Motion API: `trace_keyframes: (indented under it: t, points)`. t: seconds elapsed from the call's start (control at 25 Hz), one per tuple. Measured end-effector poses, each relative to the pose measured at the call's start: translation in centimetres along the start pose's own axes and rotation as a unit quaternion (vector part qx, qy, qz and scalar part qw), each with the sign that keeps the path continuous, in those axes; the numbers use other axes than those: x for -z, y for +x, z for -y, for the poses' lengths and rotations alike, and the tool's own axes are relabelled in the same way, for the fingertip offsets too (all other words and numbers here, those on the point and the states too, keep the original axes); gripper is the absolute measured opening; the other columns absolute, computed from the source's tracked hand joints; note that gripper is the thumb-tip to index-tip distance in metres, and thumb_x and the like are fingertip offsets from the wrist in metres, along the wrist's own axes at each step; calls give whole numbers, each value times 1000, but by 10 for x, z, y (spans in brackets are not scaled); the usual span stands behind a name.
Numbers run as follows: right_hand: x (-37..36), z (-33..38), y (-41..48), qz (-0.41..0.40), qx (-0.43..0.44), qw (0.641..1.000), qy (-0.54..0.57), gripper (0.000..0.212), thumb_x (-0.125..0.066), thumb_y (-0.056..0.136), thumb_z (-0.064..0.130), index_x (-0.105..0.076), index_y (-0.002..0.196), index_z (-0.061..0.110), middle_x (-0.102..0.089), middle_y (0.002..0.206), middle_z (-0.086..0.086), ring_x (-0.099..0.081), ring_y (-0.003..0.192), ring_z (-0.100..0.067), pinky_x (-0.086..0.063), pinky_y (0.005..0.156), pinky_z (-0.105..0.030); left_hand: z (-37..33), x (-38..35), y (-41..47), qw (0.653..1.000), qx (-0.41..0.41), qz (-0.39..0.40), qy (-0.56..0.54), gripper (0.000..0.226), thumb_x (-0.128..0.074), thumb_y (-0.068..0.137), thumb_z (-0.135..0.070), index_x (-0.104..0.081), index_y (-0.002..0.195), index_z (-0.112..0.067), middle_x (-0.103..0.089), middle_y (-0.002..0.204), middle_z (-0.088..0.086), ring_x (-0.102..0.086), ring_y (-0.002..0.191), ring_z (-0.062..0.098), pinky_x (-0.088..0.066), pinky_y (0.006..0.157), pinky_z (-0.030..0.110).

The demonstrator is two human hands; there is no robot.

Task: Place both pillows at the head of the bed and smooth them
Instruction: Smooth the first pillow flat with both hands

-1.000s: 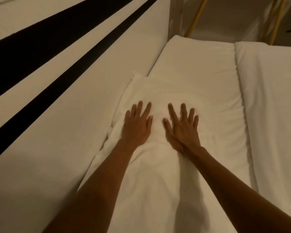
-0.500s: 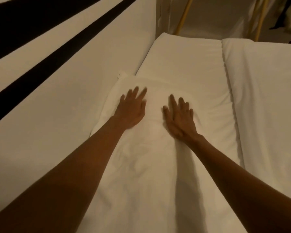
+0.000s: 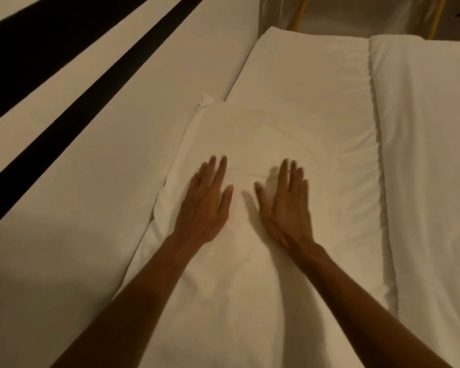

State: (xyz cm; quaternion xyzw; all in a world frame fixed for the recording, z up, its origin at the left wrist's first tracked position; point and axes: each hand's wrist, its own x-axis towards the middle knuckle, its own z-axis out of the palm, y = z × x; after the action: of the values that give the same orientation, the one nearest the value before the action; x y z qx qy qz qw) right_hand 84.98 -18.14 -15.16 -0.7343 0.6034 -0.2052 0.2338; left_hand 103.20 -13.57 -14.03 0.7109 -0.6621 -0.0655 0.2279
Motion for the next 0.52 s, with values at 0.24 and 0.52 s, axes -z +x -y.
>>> trace_keyframes:
  t: [0.24,0.52]
  points:
    - [-18,-43,-70,33,-40,996,-77,86,-17,98,67,9,160,13,9,169,-8,11,155,-19,1,127,-43,28,-10,-95,997,42,55,45,59,-20,104,-45,-13,159,-25,-11,167,2,-9,154,18,-15,125,41]
    - [4,18,-89,26,-15,999,-14,77,-21,103,56,8,160,12,12,168,-8,13,155,-21,9,125,-37,-10,32,-97,1000,7,6,-28,53,-25,106,-36,-19,158,-22,-17,166,2,-12,154,18,-17,125,37]
